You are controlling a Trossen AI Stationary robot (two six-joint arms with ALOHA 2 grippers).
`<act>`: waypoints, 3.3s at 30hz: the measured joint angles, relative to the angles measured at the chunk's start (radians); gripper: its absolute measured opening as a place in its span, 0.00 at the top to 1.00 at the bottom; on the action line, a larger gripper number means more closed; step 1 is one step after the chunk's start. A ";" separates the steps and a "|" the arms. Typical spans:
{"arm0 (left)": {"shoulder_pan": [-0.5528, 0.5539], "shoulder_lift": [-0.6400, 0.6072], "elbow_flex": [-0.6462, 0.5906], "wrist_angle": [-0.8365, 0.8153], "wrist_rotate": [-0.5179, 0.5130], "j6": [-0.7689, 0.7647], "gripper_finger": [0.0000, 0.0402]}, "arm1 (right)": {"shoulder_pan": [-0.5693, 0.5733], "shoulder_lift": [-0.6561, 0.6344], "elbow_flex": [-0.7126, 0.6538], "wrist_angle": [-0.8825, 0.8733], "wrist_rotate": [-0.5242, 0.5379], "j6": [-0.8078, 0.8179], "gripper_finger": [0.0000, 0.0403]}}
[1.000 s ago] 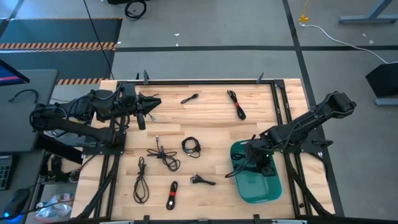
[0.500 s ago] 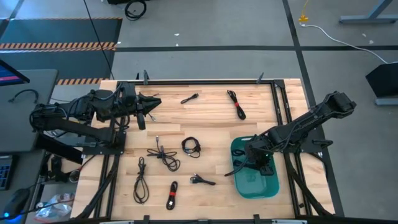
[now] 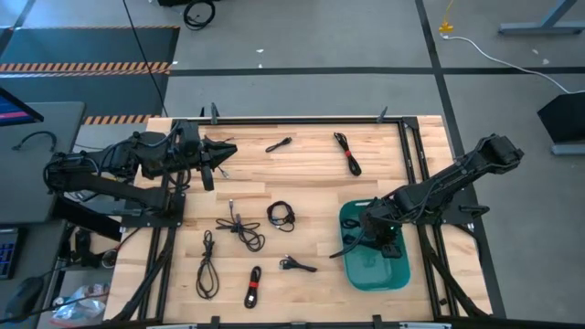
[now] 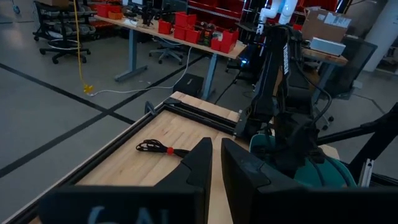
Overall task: Pick and place USB-C Cables
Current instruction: Put the black charger cable into the green bin
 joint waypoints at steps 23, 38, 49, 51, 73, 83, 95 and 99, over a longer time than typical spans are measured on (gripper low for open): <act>0.000 0.000 0.000 0.000 0.000 0.000 0.90 | 0.014 0.000 0.028 -0.006 0.055 0.113 0.68; 0.000 0.000 0.000 0.000 0.000 0.000 0.90 | 0.028 0.000 0.089 -0.065 0.078 0.128 0.68; 0.000 0.000 0.000 -0.001 0.000 0.000 0.90 | 0.028 0.000 0.089 -0.108 0.070 0.166 0.68; 0.000 0.000 0.000 -0.001 0.000 0.000 0.90 | 0.028 0.000 0.089 -0.107 0.072 0.165 0.68; 0.000 0.000 0.000 -0.002 0.000 0.002 0.90 | 0.023 0.000 0.089 -0.103 0.166 0.182 0.58; 0.000 0.000 0.000 -0.008 0.000 0.003 0.90 | -0.044 0.000 0.089 0.094 -0.014 0.359 0.58; 0.000 0.000 0.000 -0.032 0.000 0.002 0.90 | -0.072 0.000 0.191 0.242 0.019 0.330 0.59; 0.000 0.000 0.000 -0.063 0.000 -0.006 0.90 | -0.084 0.000 0.333 0.149 0.143 0.214 0.60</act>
